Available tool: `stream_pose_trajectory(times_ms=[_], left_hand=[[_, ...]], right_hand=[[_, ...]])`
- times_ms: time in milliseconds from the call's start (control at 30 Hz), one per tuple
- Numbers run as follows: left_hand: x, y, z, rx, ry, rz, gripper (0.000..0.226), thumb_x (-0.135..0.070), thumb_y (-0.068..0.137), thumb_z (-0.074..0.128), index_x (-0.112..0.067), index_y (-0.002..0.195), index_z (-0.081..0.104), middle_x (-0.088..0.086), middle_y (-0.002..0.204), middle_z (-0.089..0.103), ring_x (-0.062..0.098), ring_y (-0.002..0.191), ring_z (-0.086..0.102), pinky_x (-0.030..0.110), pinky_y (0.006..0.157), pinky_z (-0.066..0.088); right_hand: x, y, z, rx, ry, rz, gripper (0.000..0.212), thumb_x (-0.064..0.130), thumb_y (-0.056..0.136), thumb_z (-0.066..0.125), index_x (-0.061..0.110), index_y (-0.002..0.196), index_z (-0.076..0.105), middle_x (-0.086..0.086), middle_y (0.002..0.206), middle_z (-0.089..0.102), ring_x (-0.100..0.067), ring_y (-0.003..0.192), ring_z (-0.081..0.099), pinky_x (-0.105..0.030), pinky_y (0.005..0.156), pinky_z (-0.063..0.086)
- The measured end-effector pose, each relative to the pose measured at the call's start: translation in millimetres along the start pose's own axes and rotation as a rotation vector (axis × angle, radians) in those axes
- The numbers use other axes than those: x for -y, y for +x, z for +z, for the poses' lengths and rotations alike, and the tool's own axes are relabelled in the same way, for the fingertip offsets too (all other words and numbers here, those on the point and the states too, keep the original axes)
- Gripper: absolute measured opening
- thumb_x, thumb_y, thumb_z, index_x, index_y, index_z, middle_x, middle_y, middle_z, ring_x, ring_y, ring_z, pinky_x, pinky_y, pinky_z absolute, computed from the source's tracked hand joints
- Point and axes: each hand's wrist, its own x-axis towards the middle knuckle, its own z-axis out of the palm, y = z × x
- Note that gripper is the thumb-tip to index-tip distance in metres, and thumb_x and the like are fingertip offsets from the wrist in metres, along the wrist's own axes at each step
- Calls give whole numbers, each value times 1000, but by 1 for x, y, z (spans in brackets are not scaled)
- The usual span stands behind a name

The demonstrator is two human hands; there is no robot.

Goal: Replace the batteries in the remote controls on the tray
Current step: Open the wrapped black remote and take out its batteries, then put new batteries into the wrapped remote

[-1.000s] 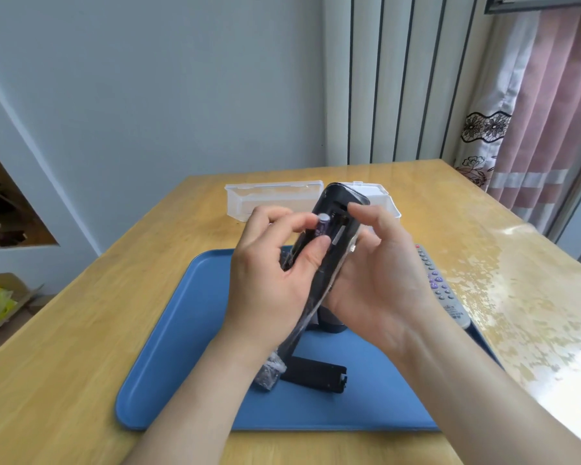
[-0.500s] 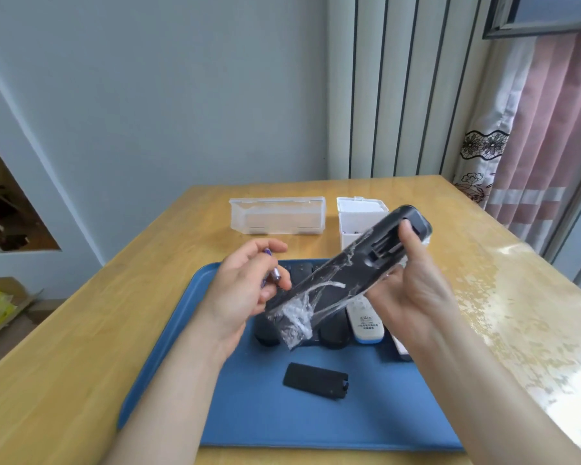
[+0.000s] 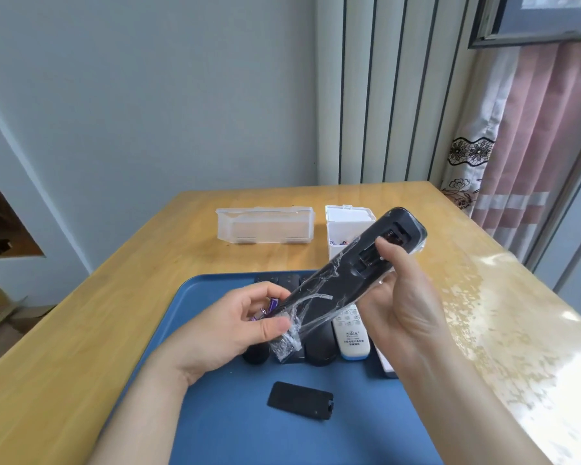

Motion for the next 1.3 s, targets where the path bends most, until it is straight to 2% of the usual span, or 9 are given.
stream_pose_trajectory(times_ms=[233,400,533,733,833,933,1067,1167,1300], left_hand=[[7,7,-3,-115,-134,88,21,-8,93,58,-20,109,62,-8,79,60,1,53,46,13,46,31],[5,11,-11,-266,-393,183,28,-11,87,58,-22,113,63,-7,67,46,3,50,32,14,38,18],[3,24,-16,-398,-513,155,23,-8,98,48,-20,108,64,-2,65,44,6,47,34,17,37,16],[-24,70,-3,-532,-443,268,19,-3,93,53,-20,90,61,4,79,50,20,70,47,32,63,39],[-29,99,8,-647,-392,280,24,-10,95,46,-26,85,61,2,75,51,22,76,44,38,69,34],[-28,126,10,-762,-325,253,22,-11,99,37,-24,98,55,-6,68,56,17,71,47,33,68,37],[-34,157,26,-556,43,236,19,-13,102,36,-20,102,53,-4,72,57,15,75,52,30,74,41],[-48,175,50,-367,329,252,22,-17,102,35,-20,103,57,0,84,57,18,78,49,31,70,38],[-51,202,70,-177,640,240,29,-22,104,30,-23,121,53,10,124,53,29,115,43,39,92,37]], right_hand=[[5,-9,6,-48,-321,-92,26,-15,84,51,8,95,54,-15,94,58,-28,89,60,-56,97,50],[21,-8,-3,-122,-617,-208,63,-11,79,69,32,122,54,-6,87,66,-23,80,72,-40,71,61],[39,-1,-16,26,-843,111,20,13,83,74,7,102,70,-20,99,71,-28,82,72,-36,63,58],[36,-1,-28,465,-803,611,41,27,81,71,-1,112,71,-20,99,73,-24,77,72,-32,71,58],[36,0,-19,414,-810,558,35,19,83,70,-4,108,70,-21,93,73,-24,68,71,-30,63,59],[51,4,-21,159,-830,459,33,17,88,60,-6,112,61,-24,83,71,-25,56,66,-30,49,56],[78,15,-24,-36,-571,347,33,16,85,55,-3,111,55,-25,87,71,-35,77,72,-38,61,62],[84,28,-21,-114,-551,169,28,15,87,64,0,109,56,-19,84,71,-35,75,73,-39,58,61],[78,42,-21,-191,-684,37,16,12,91,64,4,105,59,-17,80,70,-27,68,72,-35,54,58]])
